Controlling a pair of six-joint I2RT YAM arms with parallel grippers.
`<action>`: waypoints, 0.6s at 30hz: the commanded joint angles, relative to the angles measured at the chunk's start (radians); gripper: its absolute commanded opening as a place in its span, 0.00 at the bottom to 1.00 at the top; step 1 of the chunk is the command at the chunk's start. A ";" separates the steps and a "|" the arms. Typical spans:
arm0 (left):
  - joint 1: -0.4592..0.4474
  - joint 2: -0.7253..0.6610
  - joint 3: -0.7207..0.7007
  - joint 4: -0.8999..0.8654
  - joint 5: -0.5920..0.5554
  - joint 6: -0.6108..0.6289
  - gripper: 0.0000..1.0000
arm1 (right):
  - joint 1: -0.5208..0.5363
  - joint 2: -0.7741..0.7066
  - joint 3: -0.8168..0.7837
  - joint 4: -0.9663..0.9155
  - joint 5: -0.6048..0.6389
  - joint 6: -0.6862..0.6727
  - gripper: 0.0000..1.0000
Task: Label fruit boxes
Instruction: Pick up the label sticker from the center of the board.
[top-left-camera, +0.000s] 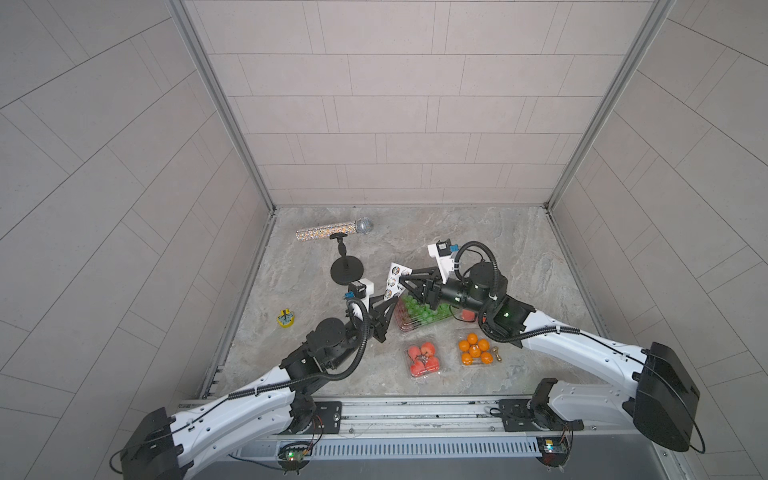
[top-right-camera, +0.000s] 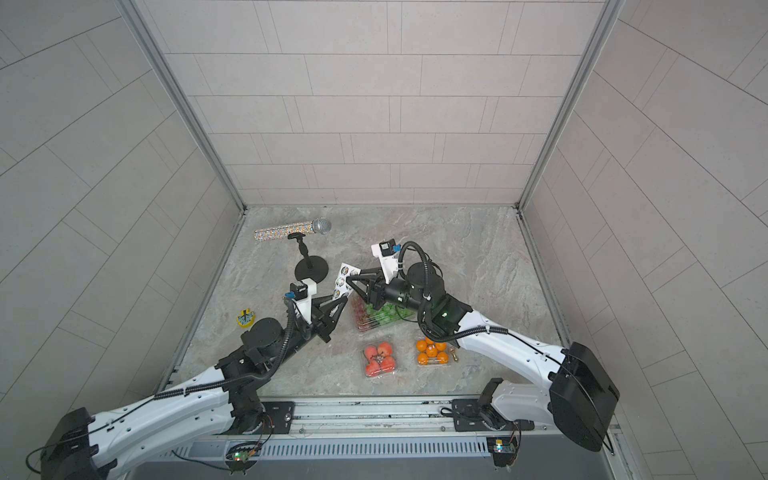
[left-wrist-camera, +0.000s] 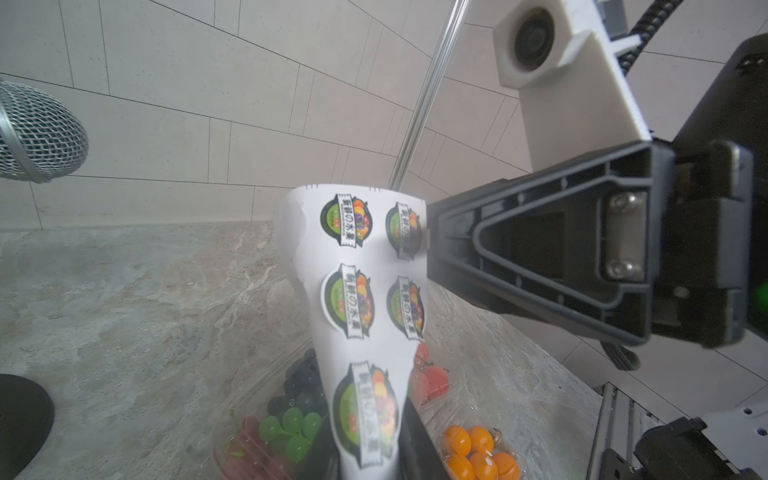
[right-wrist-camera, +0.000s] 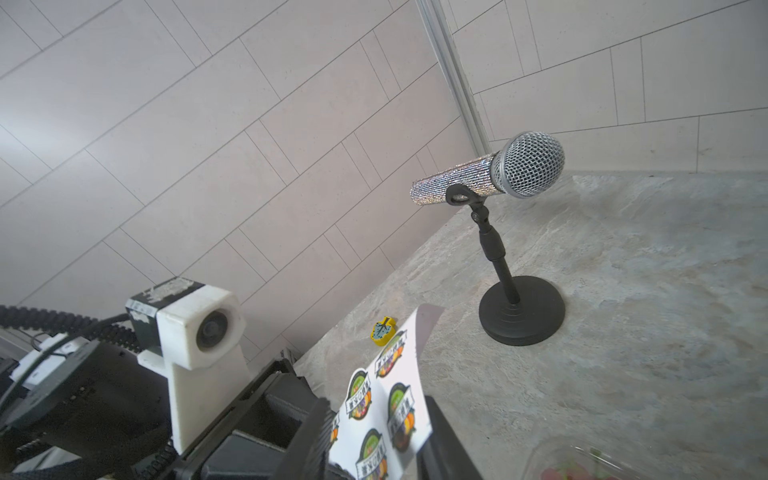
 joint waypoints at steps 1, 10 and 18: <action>-0.002 0.006 -0.011 0.048 0.019 0.007 0.24 | 0.001 0.003 0.010 0.044 0.001 0.007 0.28; -0.003 0.005 -0.056 0.055 -0.027 0.020 0.52 | 0.001 -0.024 0.024 -0.028 -0.018 -0.049 0.00; 0.001 -0.093 -0.056 0.033 0.025 0.022 0.94 | -0.071 -0.140 0.013 -0.157 -0.177 -0.178 0.00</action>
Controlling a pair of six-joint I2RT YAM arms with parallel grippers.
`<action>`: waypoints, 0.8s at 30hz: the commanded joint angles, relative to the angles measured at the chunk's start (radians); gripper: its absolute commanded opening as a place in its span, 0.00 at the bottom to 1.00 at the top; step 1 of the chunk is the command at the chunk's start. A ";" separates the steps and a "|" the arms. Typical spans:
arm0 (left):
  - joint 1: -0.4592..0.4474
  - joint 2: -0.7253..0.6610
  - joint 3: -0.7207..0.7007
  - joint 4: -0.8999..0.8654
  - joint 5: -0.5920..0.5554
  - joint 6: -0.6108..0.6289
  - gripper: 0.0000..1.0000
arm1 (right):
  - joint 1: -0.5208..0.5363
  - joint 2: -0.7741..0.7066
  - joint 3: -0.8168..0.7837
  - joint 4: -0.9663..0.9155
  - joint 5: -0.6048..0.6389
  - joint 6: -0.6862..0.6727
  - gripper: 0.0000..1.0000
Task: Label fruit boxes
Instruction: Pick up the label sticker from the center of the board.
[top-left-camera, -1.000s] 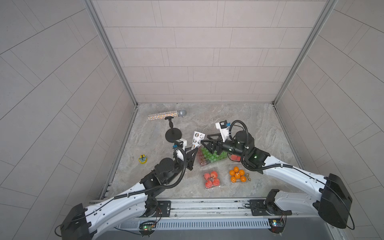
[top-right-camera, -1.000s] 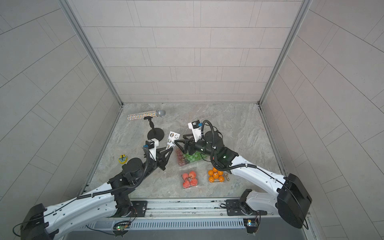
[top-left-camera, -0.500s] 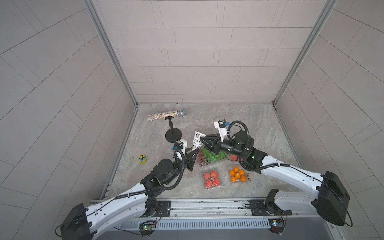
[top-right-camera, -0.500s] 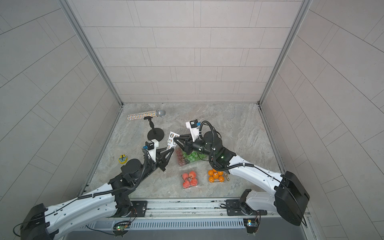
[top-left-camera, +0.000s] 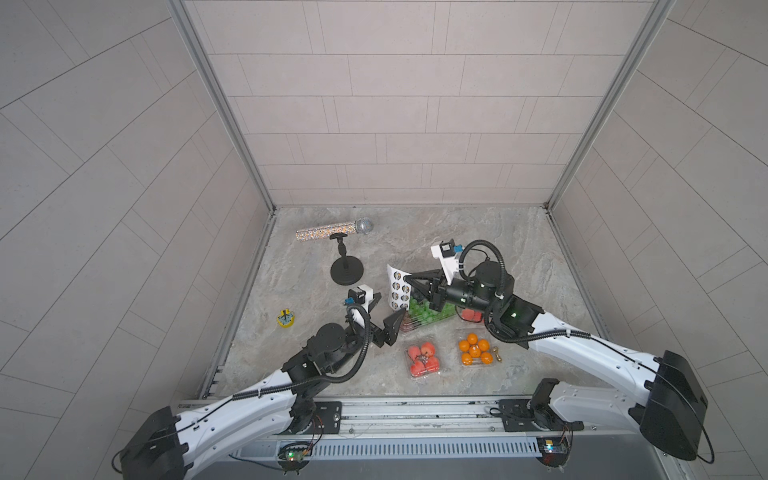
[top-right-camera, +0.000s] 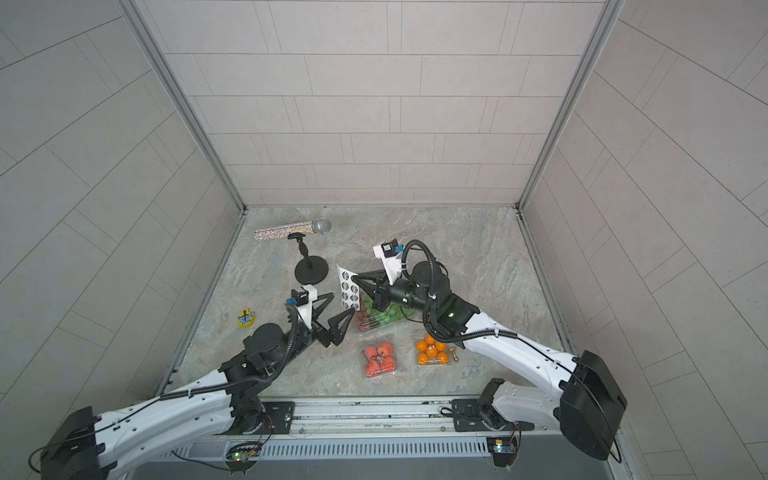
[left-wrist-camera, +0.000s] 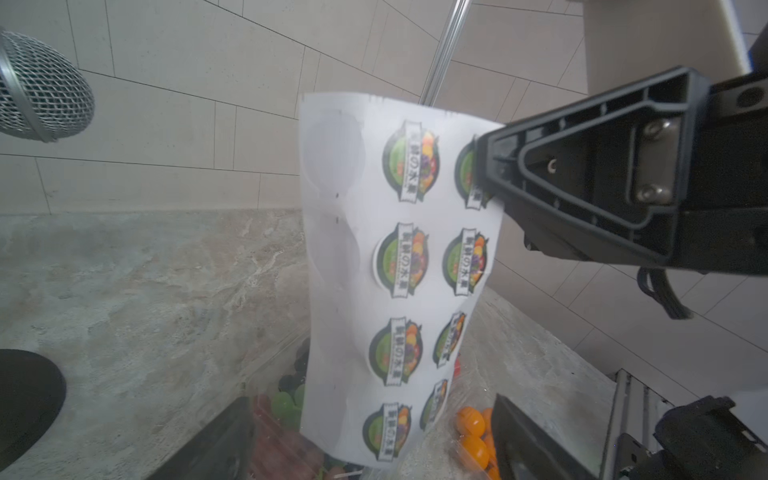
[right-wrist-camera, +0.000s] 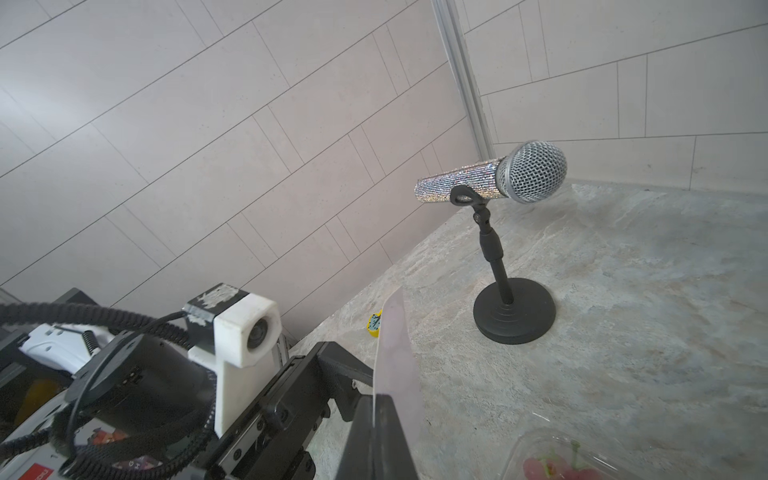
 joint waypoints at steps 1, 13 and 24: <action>0.005 -0.100 0.038 -0.047 0.029 0.019 0.94 | -0.051 -0.086 0.001 -0.074 -0.155 -0.100 0.00; 0.277 0.061 0.208 0.197 0.664 -0.108 0.80 | -0.158 -0.245 0.003 -0.206 -0.444 -0.201 0.00; 0.299 0.191 0.201 0.490 0.921 -0.267 0.53 | -0.160 -0.219 -0.033 -0.071 -0.506 -0.150 0.00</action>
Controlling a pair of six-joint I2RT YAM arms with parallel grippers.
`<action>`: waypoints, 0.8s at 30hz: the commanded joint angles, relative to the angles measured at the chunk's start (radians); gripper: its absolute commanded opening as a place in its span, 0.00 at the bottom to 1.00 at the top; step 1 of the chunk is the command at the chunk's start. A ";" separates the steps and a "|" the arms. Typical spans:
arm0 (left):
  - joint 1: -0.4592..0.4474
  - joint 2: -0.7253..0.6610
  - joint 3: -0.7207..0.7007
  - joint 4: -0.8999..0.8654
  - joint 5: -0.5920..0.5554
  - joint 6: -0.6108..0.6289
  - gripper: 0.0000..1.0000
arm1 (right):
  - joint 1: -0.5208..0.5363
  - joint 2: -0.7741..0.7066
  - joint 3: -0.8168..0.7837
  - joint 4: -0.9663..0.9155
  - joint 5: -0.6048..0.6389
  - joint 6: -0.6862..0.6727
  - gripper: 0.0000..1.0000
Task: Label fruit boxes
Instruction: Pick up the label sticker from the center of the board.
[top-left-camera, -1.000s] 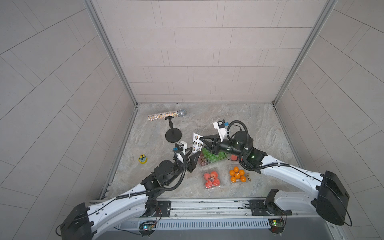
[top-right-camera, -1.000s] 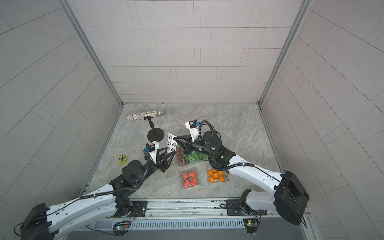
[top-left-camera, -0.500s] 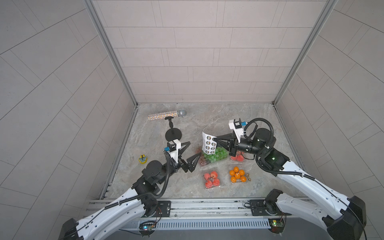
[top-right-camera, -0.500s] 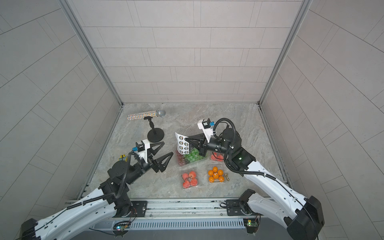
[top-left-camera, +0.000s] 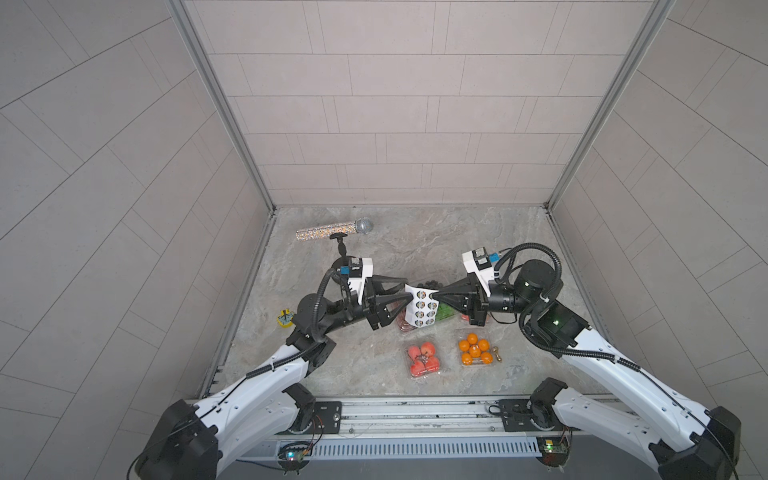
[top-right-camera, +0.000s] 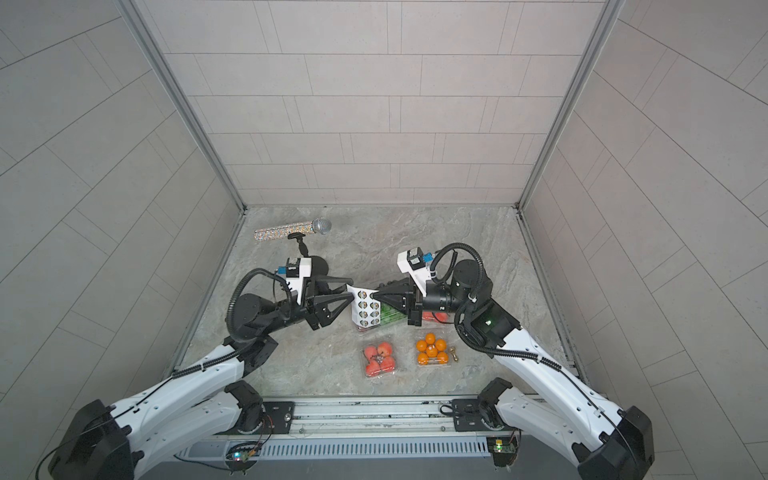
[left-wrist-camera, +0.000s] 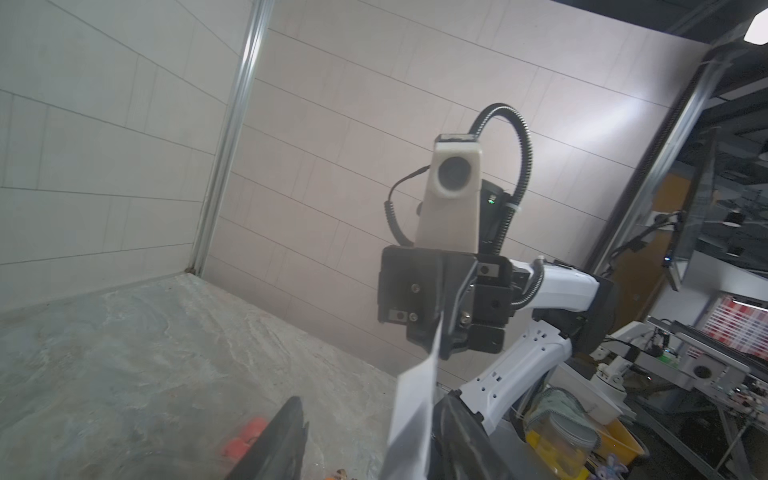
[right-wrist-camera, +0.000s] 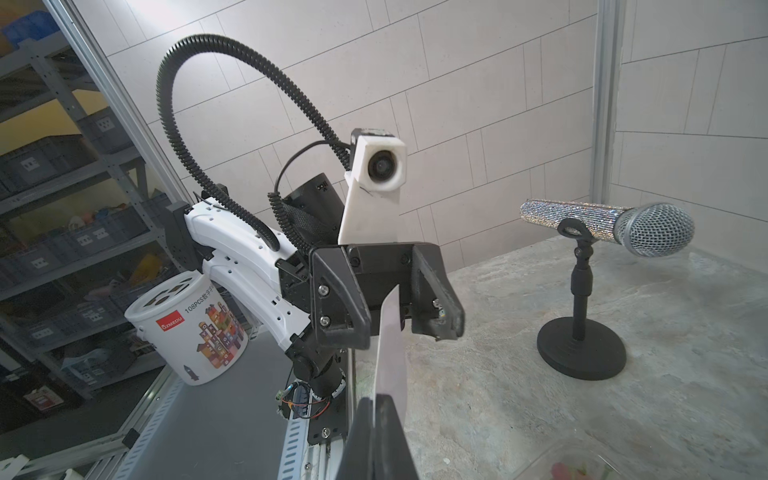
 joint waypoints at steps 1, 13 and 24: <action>-0.012 -0.050 0.005 0.033 0.071 0.021 0.53 | -0.003 0.015 -0.014 0.075 -0.046 0.012 0.00; -0.016 -0.079 -0.035 -0.001 0.045 0.057 0.24 | -0.005 0.014 -0.038 0.161 -0.069 0.046 0.00; -0.017 -0.041 -0.027 0.022 0.065 0.040 0.00 | -0.003 0.056 -0.042 0.240 -0.102 0.091 0.00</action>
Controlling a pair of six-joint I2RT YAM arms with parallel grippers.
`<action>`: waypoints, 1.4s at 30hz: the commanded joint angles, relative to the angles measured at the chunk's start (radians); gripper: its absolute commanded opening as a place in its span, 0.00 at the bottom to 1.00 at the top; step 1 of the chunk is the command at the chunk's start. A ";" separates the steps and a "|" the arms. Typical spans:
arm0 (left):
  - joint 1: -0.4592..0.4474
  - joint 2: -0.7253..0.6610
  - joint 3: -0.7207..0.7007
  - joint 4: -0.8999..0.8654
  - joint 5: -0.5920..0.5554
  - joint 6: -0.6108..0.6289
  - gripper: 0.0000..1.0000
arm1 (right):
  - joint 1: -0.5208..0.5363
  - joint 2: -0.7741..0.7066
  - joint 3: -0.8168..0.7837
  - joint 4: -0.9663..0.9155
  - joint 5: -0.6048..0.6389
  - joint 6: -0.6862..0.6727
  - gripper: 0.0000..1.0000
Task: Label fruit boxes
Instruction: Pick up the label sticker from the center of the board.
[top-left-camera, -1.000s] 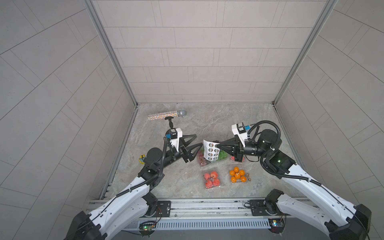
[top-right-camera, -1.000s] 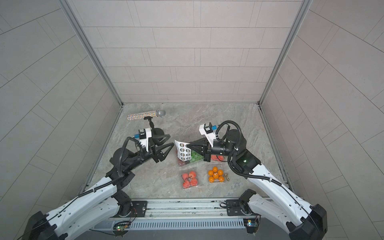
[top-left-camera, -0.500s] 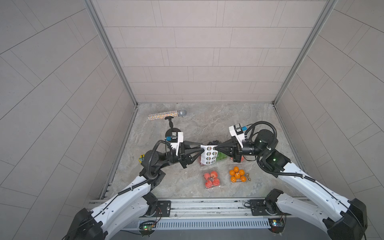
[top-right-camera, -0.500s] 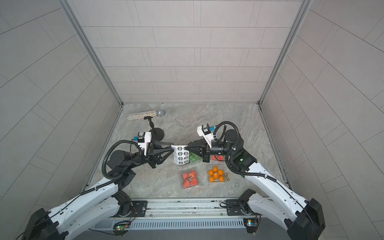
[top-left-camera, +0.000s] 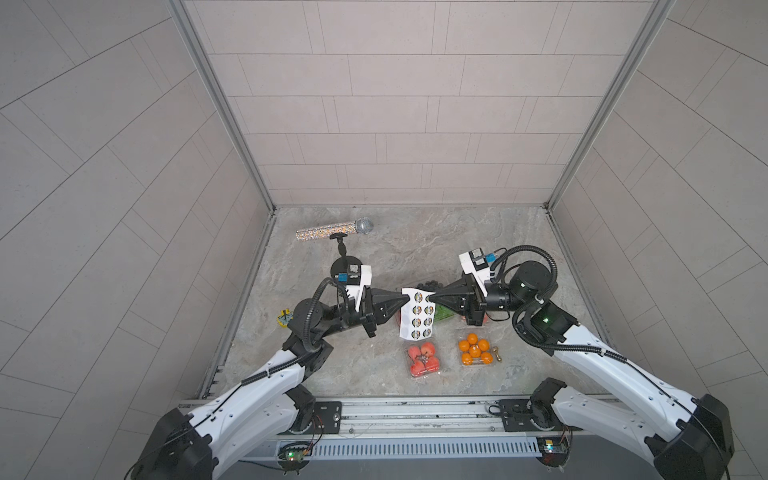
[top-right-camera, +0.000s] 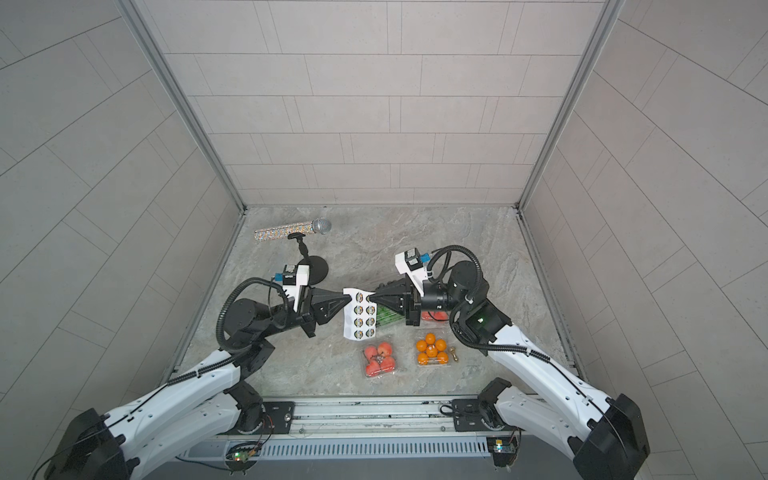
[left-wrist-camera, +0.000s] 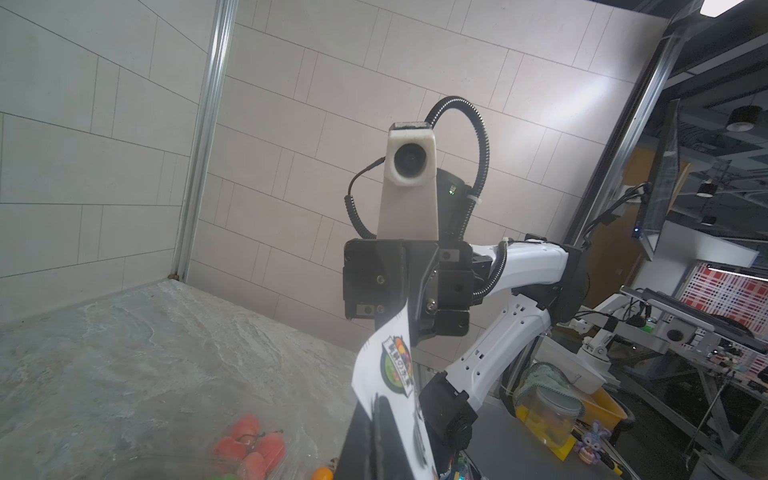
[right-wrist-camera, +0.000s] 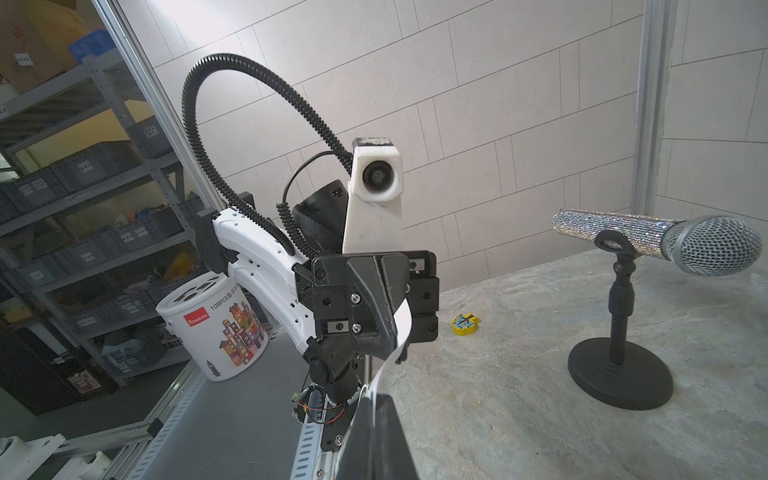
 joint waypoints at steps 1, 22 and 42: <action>-0.004 0.000 0.001 0.054 0.031 -0.005 0.00 | -0.002 0.005 -0.001 0.062 -0.026 0.019 0.00; -0.035 -0.033 -0.020 0.051 0.020 -0.007 0.00 | 0.010 0.028 -0.011 0.026 0.052 -0.018 0.00; -0.042 -0.019 -0.020 0.009 -0.021 0.015 0.00 | 0.064 0.012 -0.017 -0.016 0.078 -0.068 0.00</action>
